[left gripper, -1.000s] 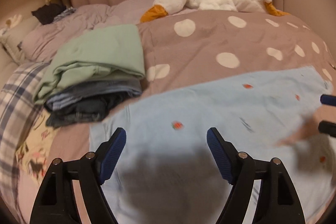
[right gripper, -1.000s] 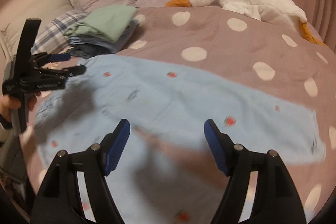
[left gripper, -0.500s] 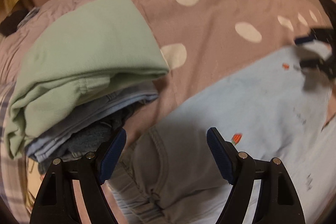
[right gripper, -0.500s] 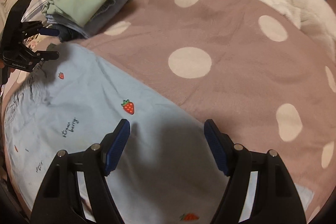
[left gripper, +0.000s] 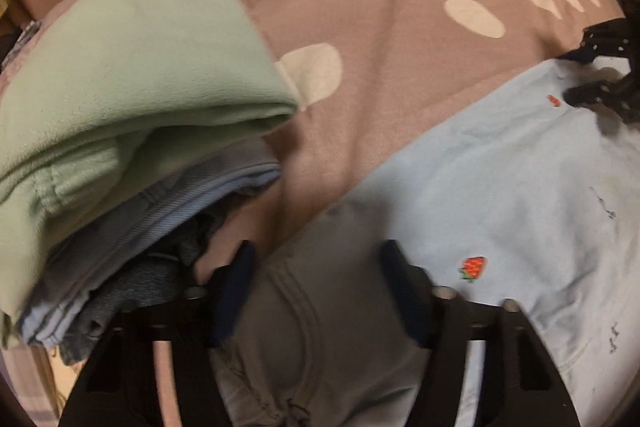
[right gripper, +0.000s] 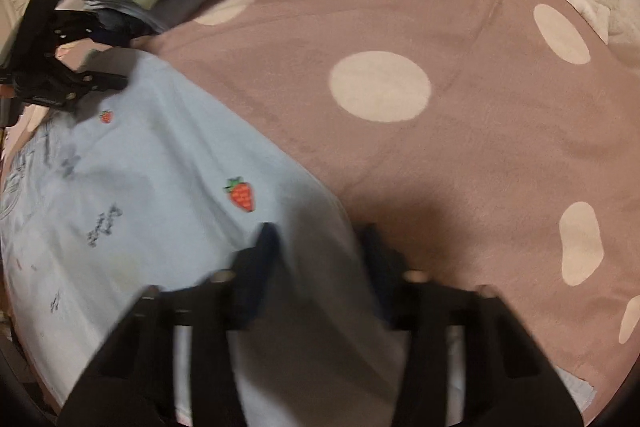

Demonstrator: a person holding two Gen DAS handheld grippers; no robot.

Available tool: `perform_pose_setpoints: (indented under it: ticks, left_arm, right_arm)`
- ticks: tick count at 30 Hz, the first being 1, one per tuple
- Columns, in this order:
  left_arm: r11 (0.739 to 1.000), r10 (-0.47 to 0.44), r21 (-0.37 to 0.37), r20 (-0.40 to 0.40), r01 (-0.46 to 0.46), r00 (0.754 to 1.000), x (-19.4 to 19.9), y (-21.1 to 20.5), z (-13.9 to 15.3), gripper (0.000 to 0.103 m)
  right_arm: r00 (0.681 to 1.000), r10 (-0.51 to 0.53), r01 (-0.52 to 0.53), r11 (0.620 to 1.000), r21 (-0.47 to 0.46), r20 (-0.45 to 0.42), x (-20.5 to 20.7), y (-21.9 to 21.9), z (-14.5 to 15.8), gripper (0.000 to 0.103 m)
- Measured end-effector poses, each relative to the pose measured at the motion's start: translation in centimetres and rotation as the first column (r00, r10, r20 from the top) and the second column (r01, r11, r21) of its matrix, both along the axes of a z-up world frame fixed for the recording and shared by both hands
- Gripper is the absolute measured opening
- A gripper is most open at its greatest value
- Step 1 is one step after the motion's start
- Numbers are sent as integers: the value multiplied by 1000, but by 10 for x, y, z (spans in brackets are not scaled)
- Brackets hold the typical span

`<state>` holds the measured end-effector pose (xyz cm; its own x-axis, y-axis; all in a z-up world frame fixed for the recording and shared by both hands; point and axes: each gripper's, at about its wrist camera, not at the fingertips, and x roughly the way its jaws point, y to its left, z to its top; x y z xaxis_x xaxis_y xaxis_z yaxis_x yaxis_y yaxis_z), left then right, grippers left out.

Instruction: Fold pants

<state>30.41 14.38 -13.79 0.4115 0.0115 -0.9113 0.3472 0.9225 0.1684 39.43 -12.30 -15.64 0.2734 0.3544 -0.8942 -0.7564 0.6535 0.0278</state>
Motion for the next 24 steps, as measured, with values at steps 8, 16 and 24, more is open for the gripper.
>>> perform_pose_setpoints:
  ticks: [8, 16, 24]
  left_arm:
    - [996, 33, 81, 109, -42, 993, -33, -22, 1, 15]
    - [998, 35, 43, 200, -44, 979, -67, -24, 35, 11]
    - [1000, 9, 4, 278, -10, 961, -115, -17, 72, 11]
  right_arm:
    - [995, -4, 4, 1000, 2, 101, -34, -6, 13, 8]
    - [981, -26, 18, 999, 47, 193, -72, -12, 51, 8]
    - [961, -58, 36, 996, 87, 269, -126, -25, 88, 8]
